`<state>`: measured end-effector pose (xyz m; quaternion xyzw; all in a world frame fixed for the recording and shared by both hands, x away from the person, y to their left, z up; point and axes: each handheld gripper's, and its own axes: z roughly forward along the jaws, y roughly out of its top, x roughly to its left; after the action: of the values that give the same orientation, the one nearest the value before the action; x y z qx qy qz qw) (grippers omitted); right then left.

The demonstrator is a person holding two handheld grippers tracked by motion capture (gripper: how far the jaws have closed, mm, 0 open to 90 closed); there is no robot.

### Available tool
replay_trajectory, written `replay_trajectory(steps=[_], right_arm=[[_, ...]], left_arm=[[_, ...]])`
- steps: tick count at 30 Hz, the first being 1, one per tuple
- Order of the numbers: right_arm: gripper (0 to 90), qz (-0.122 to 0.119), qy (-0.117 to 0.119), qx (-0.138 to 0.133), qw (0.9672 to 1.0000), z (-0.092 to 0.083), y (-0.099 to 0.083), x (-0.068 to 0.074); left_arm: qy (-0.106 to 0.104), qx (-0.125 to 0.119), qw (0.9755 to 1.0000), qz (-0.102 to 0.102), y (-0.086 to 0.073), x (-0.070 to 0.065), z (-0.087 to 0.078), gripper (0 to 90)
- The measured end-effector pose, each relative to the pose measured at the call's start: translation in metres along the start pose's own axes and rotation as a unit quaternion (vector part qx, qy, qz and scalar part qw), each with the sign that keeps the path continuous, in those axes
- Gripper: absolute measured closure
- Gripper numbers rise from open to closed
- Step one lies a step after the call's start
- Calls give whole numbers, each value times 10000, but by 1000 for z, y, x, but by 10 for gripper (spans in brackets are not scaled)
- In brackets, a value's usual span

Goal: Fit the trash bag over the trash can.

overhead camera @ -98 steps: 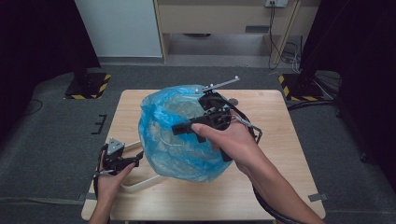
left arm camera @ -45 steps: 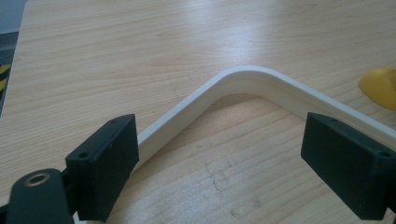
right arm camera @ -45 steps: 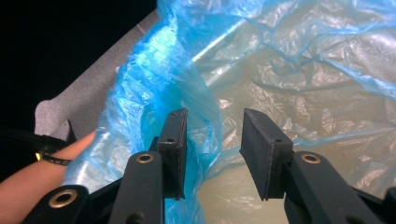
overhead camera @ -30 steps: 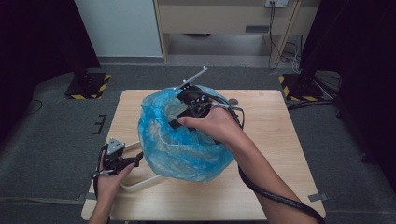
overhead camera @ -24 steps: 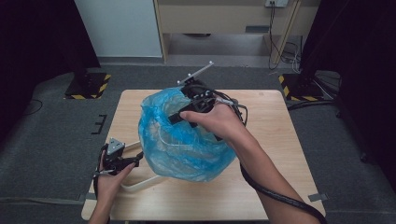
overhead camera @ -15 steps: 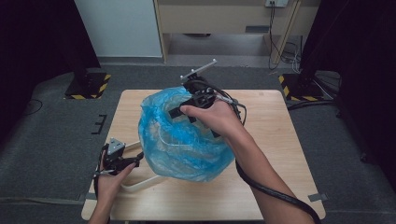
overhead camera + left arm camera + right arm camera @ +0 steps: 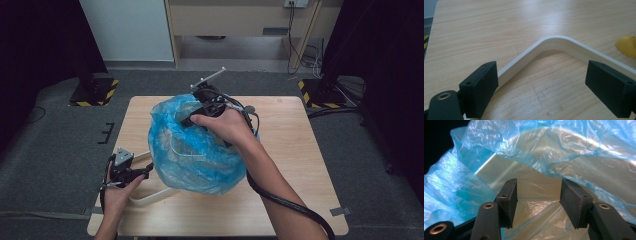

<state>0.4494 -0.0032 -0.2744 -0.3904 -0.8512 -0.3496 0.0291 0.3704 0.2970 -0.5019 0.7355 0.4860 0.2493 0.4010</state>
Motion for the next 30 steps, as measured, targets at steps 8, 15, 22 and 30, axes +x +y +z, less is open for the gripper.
replay_trajectory(steps=[8, 15, 22, 30], right_arm=[[451, 42, -19, 115, 9999, 7, 0, -1], [430, 37, 9, 114, 9999, 7, -1, -2], [425, 0, 56, -16, 10000, -6, 1, 3], [419, -19, 23, -40, 10000, -17, -1, 2]], left_arm=[[-2, -4, 10000, -3, 0, 1, -1, 106], [1, 8, 10000, 6, 0, 1, 0, 106], [2, -1, 10000, 8, 0, 1, -1, 107], [3, 1, 10000, 27, 0, 1, -1, 106]])
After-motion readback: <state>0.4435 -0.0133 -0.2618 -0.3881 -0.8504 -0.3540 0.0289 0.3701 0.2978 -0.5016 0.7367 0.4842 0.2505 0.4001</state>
